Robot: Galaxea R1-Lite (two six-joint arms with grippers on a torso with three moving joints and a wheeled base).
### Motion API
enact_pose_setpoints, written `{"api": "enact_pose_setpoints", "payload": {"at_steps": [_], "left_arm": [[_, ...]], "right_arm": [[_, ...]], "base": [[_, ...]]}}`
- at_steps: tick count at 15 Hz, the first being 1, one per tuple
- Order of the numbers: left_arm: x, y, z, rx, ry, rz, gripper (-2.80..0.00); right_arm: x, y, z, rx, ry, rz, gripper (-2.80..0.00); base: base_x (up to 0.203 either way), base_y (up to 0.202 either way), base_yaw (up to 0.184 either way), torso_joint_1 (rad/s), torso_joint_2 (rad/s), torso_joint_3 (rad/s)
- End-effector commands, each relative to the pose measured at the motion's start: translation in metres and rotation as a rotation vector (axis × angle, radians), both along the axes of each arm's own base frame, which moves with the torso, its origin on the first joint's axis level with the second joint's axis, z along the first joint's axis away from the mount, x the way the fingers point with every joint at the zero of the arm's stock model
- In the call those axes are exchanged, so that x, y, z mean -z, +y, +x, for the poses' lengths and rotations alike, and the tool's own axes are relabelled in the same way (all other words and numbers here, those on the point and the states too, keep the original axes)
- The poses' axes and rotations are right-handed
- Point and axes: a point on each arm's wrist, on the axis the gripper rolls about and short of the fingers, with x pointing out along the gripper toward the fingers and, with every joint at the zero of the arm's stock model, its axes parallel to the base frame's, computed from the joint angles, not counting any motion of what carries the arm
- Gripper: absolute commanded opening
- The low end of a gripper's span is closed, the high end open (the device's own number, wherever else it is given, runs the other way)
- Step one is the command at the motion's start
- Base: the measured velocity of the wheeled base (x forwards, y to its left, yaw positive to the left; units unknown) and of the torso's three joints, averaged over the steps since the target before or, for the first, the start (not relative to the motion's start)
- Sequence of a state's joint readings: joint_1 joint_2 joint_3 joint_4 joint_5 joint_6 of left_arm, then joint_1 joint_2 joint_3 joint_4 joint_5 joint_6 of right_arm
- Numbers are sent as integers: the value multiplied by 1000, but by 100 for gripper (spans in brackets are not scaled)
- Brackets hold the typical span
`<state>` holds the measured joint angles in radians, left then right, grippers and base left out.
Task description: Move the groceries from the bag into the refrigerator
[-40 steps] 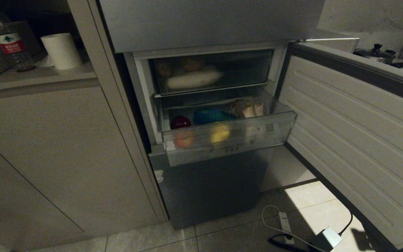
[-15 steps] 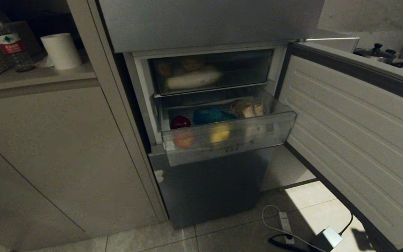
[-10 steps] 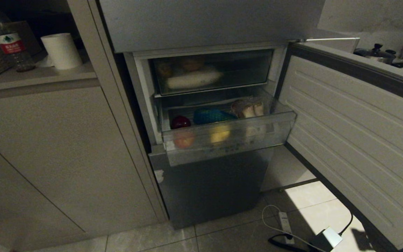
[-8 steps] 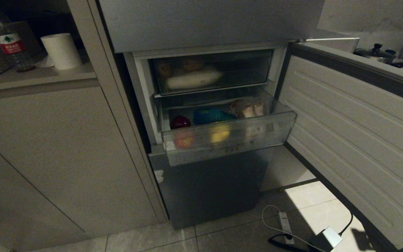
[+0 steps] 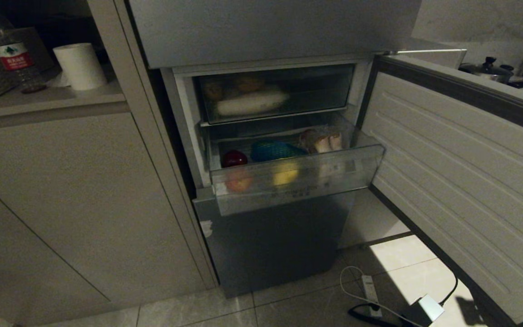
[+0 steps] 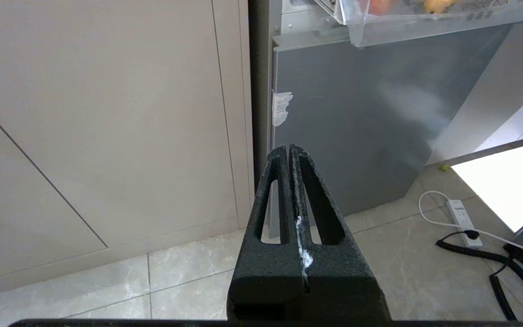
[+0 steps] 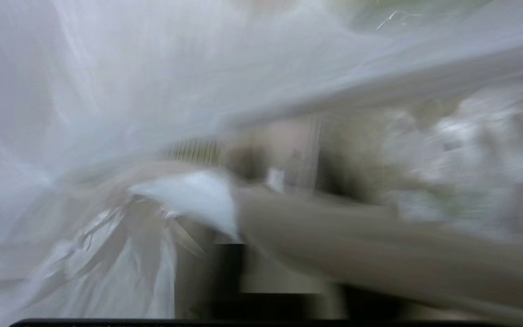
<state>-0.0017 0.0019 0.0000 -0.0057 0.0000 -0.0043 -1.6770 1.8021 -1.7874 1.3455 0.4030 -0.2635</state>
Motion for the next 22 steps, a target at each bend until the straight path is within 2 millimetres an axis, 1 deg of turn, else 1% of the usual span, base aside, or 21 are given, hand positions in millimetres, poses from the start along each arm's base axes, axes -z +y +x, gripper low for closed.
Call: {"api": "enact_pose_setpoints", "payload": {"at_steps": [1,2,3,4,5,7,11,13,15,18,20,22], "left_arm": [[0,0,0,0,-1,0,-280],[0,0,0,0,-1,0,-280],[0,0,0,0,-1,0,-280],[0,0,0,0,-1,0,-280],[0,0,0,0,-1,0,-280],[0,0,0,0,-1,0,-280],[0,0,0,0,-1,0,-280],[0,0,0,0,-1,0,-280],[0,0,0,0,-1,0,-280],[0,0,0,0,-1,0,-280],[0,0,0,0,-1,0,-280],[0,0,0,0,-1,0,-280]], "right_arm": [[-9,-15,-5,34,2,-46,-280],[-11,-26,-9,63,6,-78,-280],[-14,-38,-15,87,14,-167,-280],[-15,-45,-19,103,21,-235,-280],[-13,-49,-21,109,25,-249,-280],[-9,-48,-21,113,17,-215,-280],[-12,-47,-20,112,-19,-231,-280],[-14,-46,-19,119,-98,-230,-280],[-27,-35,-16,105,-143,-269,-280],[-53,-10,-10,71,-177,-364,-280],[-72,10,-6,56,-173,-454,-280],[-91,36,-2,43,-173,-538,-280]], "base": [[0,0,0,0,0,0],[0,0,0,0,0,0],[0,0,0,0,0,0],[0,0,0,0,0,0],[0,0,0,0,0,0],[0,0,0,0,0,0],[0,0,0,0,0,0],[0,0,0,0,0,0],[0,0,0,0,0,0],[0,0,0,0,0,0],[0,0,0,0,0,0],[0,0,0,0,0,0]]}}
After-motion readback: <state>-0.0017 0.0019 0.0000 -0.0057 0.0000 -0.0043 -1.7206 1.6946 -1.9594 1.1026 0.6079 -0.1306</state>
